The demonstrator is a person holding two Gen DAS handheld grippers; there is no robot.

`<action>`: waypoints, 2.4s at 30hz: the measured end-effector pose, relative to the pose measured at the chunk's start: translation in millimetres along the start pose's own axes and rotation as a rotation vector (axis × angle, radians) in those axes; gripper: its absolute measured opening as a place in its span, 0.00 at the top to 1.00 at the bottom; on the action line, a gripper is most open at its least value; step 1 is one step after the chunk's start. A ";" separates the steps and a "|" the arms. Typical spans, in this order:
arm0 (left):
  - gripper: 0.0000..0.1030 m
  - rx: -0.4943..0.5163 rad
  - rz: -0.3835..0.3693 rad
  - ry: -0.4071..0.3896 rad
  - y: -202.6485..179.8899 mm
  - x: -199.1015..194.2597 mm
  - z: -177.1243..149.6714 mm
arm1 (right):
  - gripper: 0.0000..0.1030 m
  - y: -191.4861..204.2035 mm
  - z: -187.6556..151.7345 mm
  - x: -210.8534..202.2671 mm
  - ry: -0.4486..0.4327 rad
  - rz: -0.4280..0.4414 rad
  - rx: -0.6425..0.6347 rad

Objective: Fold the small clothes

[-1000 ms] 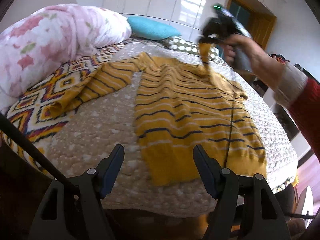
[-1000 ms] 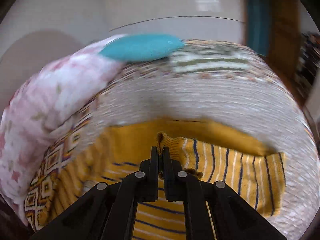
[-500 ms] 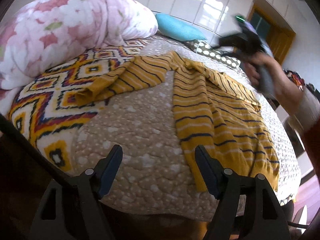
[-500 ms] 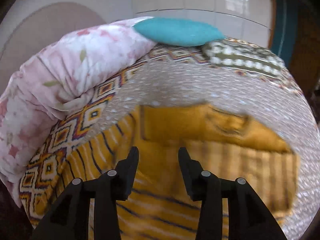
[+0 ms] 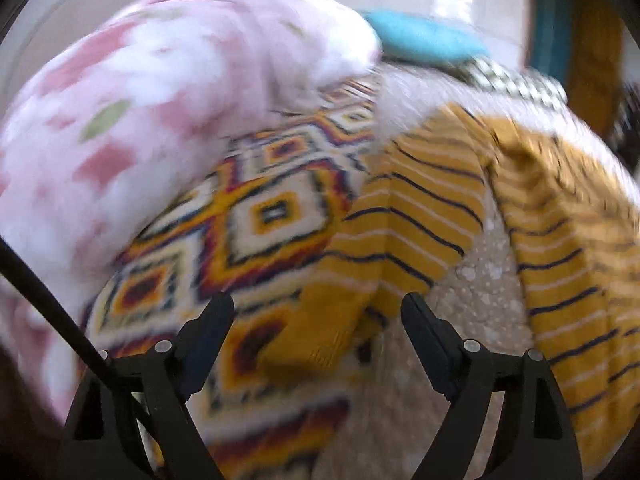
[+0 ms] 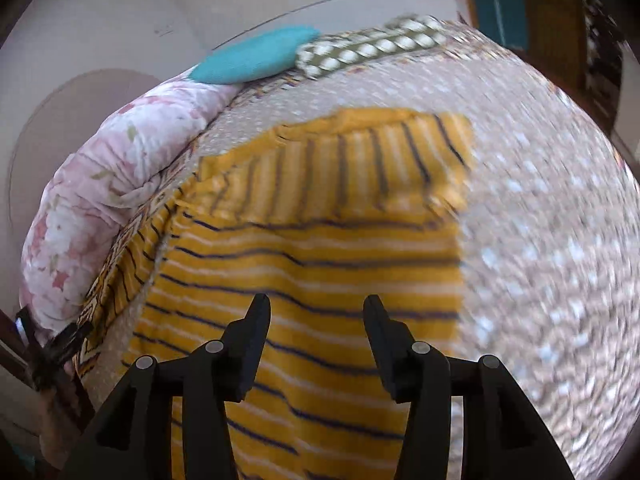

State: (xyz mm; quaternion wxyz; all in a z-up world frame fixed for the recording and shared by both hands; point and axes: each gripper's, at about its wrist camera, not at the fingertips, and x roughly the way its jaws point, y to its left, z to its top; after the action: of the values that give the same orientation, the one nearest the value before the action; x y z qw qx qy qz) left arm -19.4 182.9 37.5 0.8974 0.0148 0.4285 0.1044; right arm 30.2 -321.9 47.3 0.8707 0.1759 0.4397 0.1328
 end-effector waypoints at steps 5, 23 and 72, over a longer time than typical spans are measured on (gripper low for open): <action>0.88 -0.083 -0.007 0.115 28.6 33.1 25.0 | 0.49 -37.5 -11.2 -21.5 0.001 -0.092 -0.027; 0.91 -0.193 -0.260 0.065 -57.6 -17.8 179.9 | 0.48 -146.6 -47.4 -95.2 -0.164 -0.407 0.071; 0.93 -0.184 -0.470 0.164 -133.3 -41.1 -56.8 | 0.64 -45.4 -148.8 -36.5 -0.040 0.157 0.158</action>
State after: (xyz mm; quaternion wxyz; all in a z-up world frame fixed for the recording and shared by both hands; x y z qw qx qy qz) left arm -65.1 40.8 17.6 0.8569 -0.1755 0.4800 -0.0674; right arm -108.2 -348.7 -27.7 0.8497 0.2804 0.4161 0.1619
